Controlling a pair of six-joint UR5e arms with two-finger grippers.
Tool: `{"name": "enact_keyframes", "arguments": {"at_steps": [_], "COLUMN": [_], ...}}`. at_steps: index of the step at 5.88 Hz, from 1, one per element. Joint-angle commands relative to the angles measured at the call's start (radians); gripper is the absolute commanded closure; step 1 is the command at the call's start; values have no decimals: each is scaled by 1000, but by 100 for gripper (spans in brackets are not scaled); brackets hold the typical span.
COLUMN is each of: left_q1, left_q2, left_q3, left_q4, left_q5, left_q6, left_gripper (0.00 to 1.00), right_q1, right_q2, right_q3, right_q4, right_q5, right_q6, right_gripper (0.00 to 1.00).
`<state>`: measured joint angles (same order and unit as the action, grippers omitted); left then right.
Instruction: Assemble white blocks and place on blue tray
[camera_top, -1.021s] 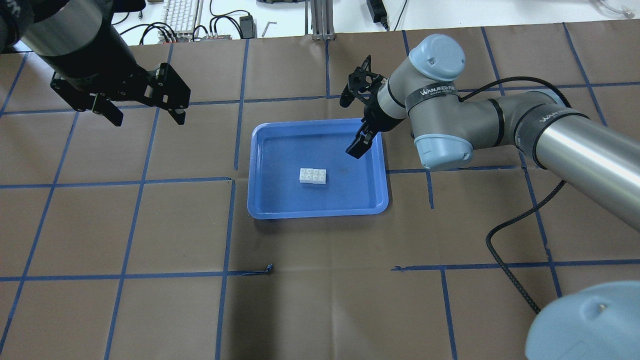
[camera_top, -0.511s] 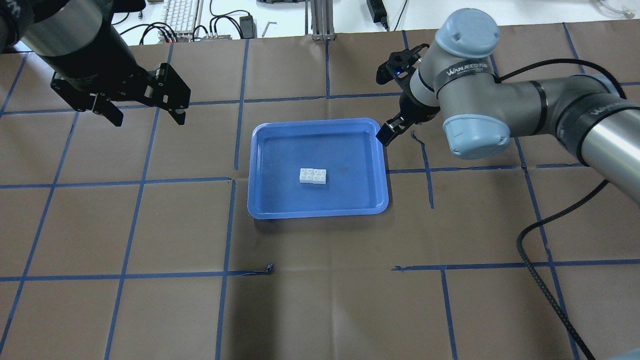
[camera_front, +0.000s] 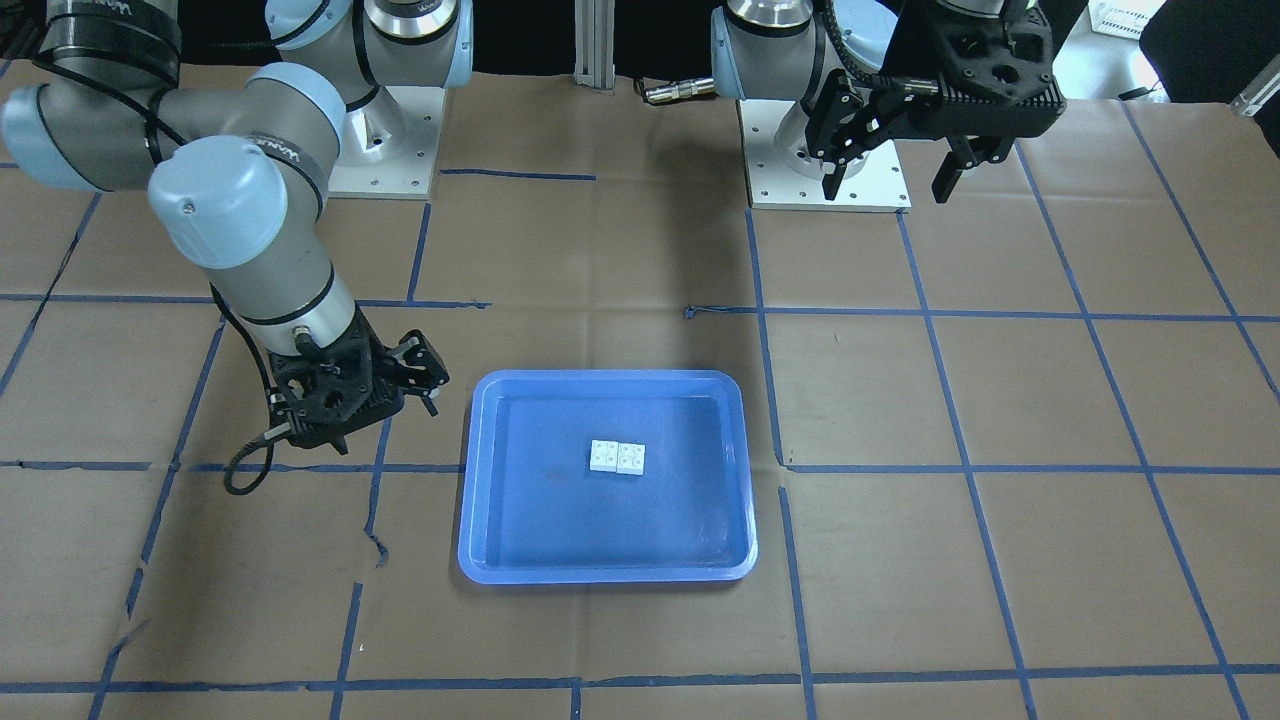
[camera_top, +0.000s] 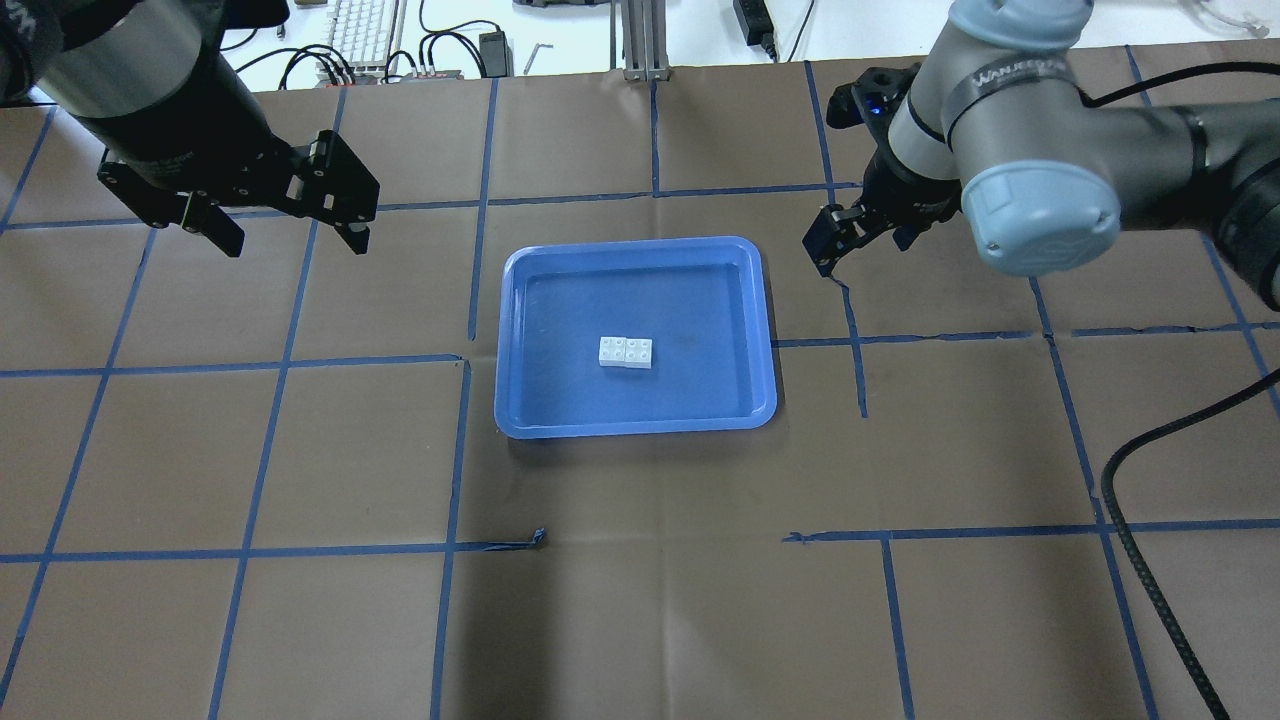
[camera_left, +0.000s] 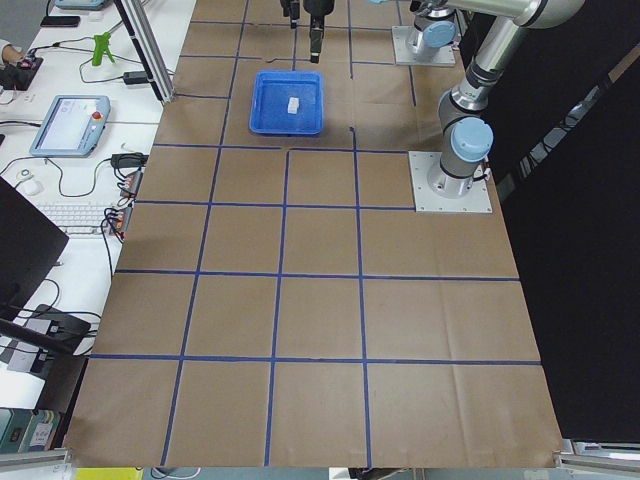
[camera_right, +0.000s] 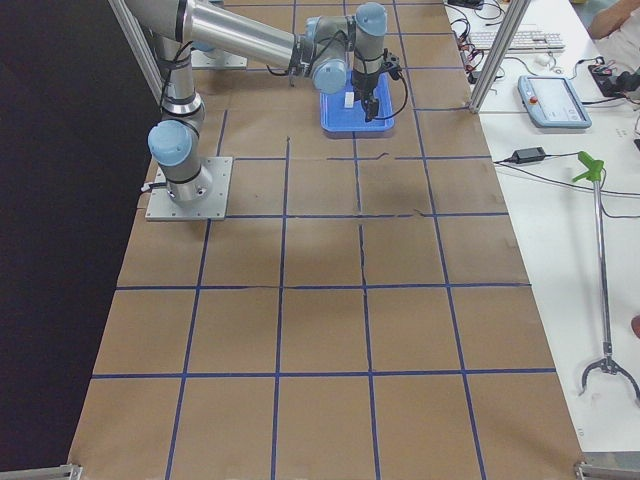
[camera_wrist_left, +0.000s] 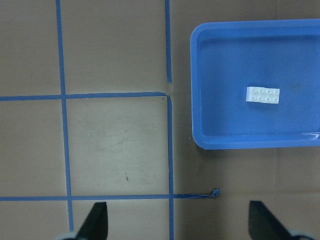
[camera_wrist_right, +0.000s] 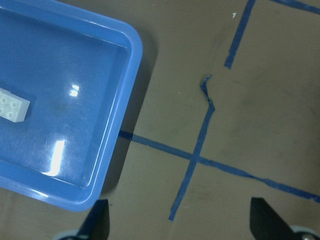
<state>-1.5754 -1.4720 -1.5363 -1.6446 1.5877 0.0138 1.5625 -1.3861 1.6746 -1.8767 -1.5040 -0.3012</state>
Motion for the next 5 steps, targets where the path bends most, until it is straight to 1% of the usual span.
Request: {"name": "enact_keyframes", "arguments": {"at_steps": [1, 2, 3, 4, 5], "left_q1": [0, 0, 0, 0, 0], "left_q2": [2, 2, 2, 2, 2], "left_q3": [-1, -2, -2, -1, -2], "left_q4": [-1, -1, 0, 0, -1], "left_q5": [0, 0, 0, 0, 0], "left_q6": [0, 0, 0, 0, 0], "left_gripper": [1, 1, 1, 1, 1], "right_q1": [-13, -12, -6, 2, 20], "right_q2": [-7, -20, -57, -124, -181], "right_q3": [-170, -237, -245, -213, -137], "right_q4": [283, 362, 393, 398, 380], "right_q5": [-54, -100, -101, -87, -81], "right_q6": [91, 179, 216, 261, 264], "right_gripper": [0, 0, 0, 0, 0]}}
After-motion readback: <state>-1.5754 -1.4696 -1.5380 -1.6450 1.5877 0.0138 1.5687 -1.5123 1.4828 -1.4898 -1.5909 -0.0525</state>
